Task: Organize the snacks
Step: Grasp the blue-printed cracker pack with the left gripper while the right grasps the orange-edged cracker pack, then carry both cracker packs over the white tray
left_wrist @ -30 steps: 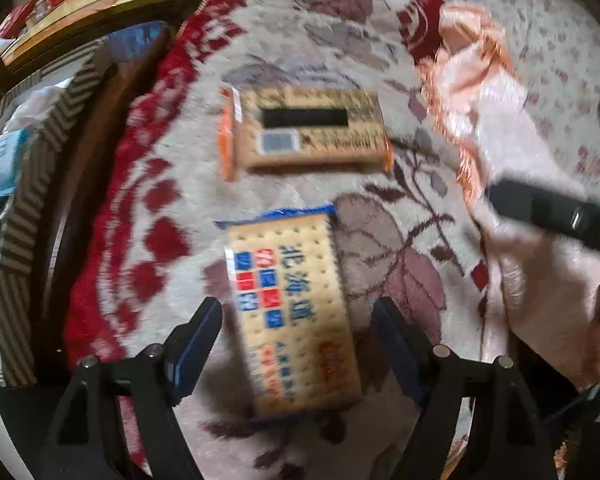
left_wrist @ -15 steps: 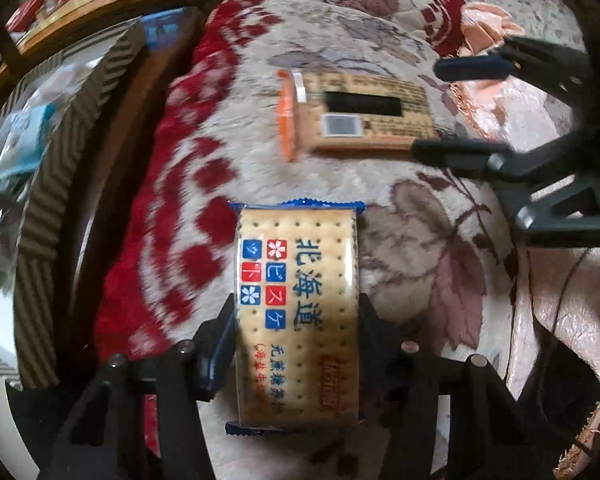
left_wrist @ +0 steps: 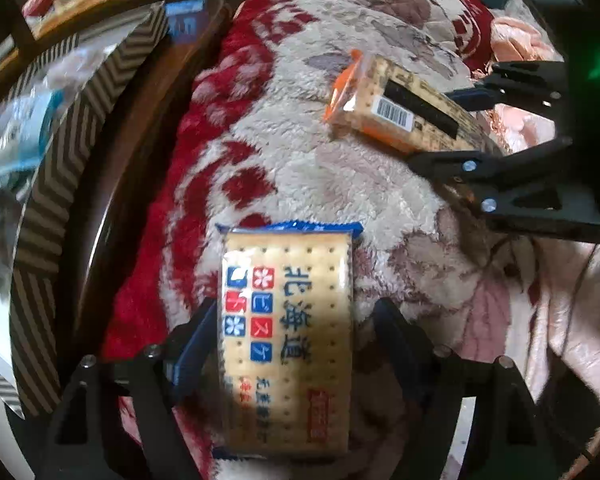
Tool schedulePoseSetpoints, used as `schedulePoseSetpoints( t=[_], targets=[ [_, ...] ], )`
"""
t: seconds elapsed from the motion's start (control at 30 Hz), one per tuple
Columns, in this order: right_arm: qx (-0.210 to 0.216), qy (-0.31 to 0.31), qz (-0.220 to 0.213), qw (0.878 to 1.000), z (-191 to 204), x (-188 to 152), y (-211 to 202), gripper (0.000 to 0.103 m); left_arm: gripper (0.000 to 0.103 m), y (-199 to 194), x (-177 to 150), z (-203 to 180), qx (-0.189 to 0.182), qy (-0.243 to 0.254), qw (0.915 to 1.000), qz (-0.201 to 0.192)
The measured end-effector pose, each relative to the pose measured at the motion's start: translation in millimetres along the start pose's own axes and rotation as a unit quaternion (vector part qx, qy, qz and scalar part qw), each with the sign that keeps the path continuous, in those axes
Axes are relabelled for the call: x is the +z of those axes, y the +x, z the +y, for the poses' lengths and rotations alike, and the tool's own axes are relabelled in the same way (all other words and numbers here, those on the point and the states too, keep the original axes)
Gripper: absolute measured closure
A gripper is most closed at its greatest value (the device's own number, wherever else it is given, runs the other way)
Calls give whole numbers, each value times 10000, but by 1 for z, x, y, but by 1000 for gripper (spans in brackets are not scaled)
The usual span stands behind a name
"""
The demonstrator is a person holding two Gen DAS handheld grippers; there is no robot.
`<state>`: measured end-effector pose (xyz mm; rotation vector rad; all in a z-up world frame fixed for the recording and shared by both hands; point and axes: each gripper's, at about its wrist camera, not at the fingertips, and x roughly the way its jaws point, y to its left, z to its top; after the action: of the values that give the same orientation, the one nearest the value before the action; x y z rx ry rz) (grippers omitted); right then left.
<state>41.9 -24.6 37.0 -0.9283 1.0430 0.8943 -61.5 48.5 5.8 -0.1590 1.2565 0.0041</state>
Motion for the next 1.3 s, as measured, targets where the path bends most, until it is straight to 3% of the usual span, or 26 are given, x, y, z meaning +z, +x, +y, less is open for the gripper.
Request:
schedulePoseSetpoints(
  t=[0.07, 0.2, 0.4, 0.67, 1.3],
  targets=[
    [65, 324, -43, 9994, -4, -9, -5, 49, 45, -2, 0, 1, 60, 10, 10000, -78],
    [415, 1300, -414, 9898, -11, -30, -23, 49, 46, -15, -3, 9, -56, -110, 9998, -136],
    [732, 2618, -1198, 9549, -2, -63, -56, 49, 46, -39, -4, 8, 74, -43, 9987, -493],
    [1133, 3391, -1645, 9193, 9, -60, -63, 49, 46, -68, 7, 26, 297, -152, 9950, -945],
    [1306, 2874, -1831, 9310, 46, 34, -82, 49, 46, -106, 16, 107, 719, -795, 9831, -1481]
  ],
)
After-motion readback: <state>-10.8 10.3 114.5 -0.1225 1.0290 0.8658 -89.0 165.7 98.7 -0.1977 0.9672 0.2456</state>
